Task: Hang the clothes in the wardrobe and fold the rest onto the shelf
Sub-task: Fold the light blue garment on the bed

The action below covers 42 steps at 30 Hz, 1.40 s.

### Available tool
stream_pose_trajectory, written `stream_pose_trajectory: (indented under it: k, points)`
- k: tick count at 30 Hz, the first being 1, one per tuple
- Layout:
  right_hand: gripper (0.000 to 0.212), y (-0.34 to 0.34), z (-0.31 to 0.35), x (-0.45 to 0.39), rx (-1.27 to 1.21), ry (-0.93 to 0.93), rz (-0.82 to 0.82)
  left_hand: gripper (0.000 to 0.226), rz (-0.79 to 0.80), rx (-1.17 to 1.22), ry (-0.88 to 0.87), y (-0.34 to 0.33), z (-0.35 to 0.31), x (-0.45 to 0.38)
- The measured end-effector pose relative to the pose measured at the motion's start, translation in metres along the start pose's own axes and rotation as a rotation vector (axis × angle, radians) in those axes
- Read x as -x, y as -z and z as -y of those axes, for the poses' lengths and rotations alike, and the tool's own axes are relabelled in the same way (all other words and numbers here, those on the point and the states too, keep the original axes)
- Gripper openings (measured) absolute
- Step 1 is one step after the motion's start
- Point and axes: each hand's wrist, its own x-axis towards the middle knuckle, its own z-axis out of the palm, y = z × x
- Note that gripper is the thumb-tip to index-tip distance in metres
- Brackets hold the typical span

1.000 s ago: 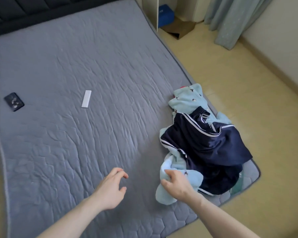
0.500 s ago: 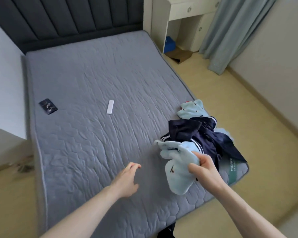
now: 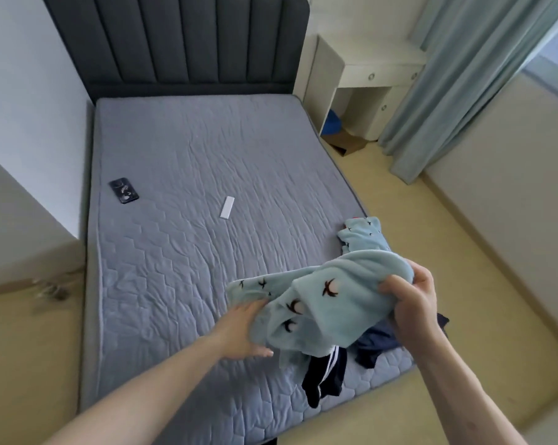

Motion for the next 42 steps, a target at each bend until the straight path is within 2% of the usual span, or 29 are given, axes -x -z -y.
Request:
stream_pose_trajectory:
  k: [2, 4, 5, 6, 8, 11, 13, 15, 16, 18, 21, 25, 27, 30, 32, 34, 37, 40, 42]
  points:
    - [0.031, -0.002, 0.007, -0.003, -0.01, 0.003, 0.042, 0.07, -0.054, 0.081, -0.058, -0.002, -0.016, 0.001]
    - [0.035, -0.002, 0.014, -0.002, -0.005, 0.031, 0.084, 0.025, -0.169, 0.162, 0.005, 0.003, -0.038, -0.004]
    - [0.036, 0.001, 0.018, -0.003, -0.014, 0.043, 0.088, 0.017, -0.22, 0.193, 0.057, 0.01, -0.048, -0.009]
    - [0.039, 0.006, 0.02, -0.006, -0.033, 0.048, 0.052, 0.014, -0.276, 0.22, 0.095, 0.02, -0.057, -0.014]
    - [0.044, 0.029, 0.02, -0.021, -0.065, 0.042, -0.148, 0.012, -0.407, 0.303, 0.139, 0.049, -0.077, -0.022]
    - [0.021, 0.081, 0.005, -0.051, 0.06, -0.02, -0.457, 0.018, -0.685, 0.5, 0.028, 0.105, -0.126, -0.02]
    - [0.012, 0.11, -0.01, -0.063, 0.165, -0.089, -0.518, 0.014, -0.81, 0.561, -0.122, 0.144, -0.164, -0.011]
    - [0.014, 0.123, -0.022, -0.068, 0.266, -0.091, -0.521, 0.012, -0.838, 0.479, -0.24, 0.177, -0.191, -0.007]
    - [0.019, 0.124, -0.025, -0.07, 0.3, -0.082, -0.51, 0.012, -0.828, 0.425, -0.249, 0.19, -0.199, -0.008]
    - [0.039, 0.119, -0.03, -0.07, 0.316, -0.088, -0.454, 0.014, -0.782, 0.403, -0.152, 0.211, -0.199, -0.014]
    - [0.071, 0.095, -0.04, -0.057, 0.363, -0.132, -0.254, 0.017, -0.676, 0.487, 0.011, 0.22, -0.188, -0.014]
    - [0.061, 0.033, -0.074, -0.011, 0.471, -0.165, 0.252, 0.021, -0.585, 0.614, 0.189, 0.205, -0.175, 0.002]
    - [0.069, -0.003, -0.092, 0.014, 0.518, -0.213, 0.476, 0.014, -0.558, 0.772, 0.258, 0.199, -0.165, 0.008]
    - [0.082, -0.052, -0.096, 0.048, 0.534, -0.239, 0.668, 0.017, -0.527, 0.977, 0.307, 0.199, -0.152, 0.025]
    - [0.078, -0.08, -0.092, 0.062, 0.446, -0.256, 0.684, 0.022, -0.501, 1.105, 0.339, 0.203, -0.143, 0.039]
    - [0.069, -0.105, -0.09, 0.072, 0.365, -0.271, 0.624, 0.03, -0.458, 1.245, 0.376, 0.208, -0.129, 0.052]
    - [0.034, -0.137, -0.098, 0.077, 0.368, -0.276, 0.478, 0.044, -0.47, 1.383, 0.404, 0.215, -0.092, 0.07]
    - [0.009, -0.156, -0.107, 0.078, 0.411, -0.259, 0.423, 0.015, -0.517, 1.404, 0.383, 0.22, -0.054, 0.102]
    - [0.014, -0.164, -0.103, 0.081, 0.303, -0.275, 0.394, 0.005, -0.641, 1.377, 0.457, 0.222, -0.019, 0.128]
